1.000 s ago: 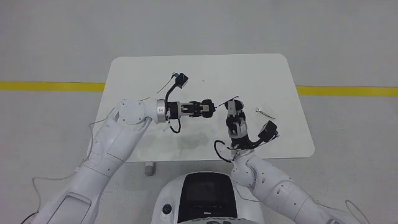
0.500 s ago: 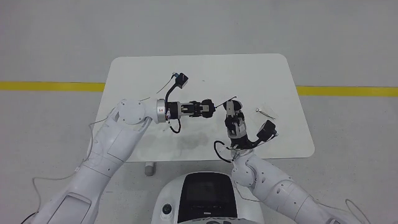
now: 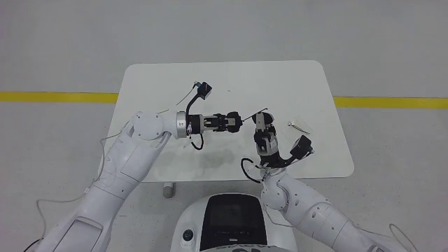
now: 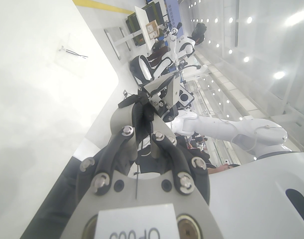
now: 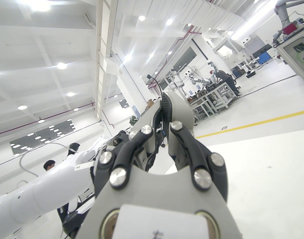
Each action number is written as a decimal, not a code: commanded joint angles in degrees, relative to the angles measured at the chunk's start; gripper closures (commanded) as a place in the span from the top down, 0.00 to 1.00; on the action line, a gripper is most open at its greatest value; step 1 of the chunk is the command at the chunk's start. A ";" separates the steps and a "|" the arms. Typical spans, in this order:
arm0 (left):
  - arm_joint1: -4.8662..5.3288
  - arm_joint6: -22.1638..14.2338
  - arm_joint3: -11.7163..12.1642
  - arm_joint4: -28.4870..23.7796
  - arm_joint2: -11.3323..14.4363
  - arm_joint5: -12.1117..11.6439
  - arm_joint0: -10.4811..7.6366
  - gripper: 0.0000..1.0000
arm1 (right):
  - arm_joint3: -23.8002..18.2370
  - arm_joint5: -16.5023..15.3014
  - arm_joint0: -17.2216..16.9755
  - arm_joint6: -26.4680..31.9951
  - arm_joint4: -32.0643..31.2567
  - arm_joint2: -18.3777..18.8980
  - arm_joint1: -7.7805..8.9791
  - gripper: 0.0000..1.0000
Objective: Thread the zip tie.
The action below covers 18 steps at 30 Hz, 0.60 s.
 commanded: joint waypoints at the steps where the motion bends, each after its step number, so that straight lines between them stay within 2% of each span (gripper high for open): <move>1: 0.00 0.00 0.00 0.00 0.00 0.00 0.00 0.00 | 0.06 0.00 0.11 0.11 0.10 -0.09 0.00 0.00; 18: 0.00 0.00 0.00 0.00 0.00 0.00 0.00 0.00 | 0.48 0.00 0.40 0.15 0.20 -0.01 -0.15 0.00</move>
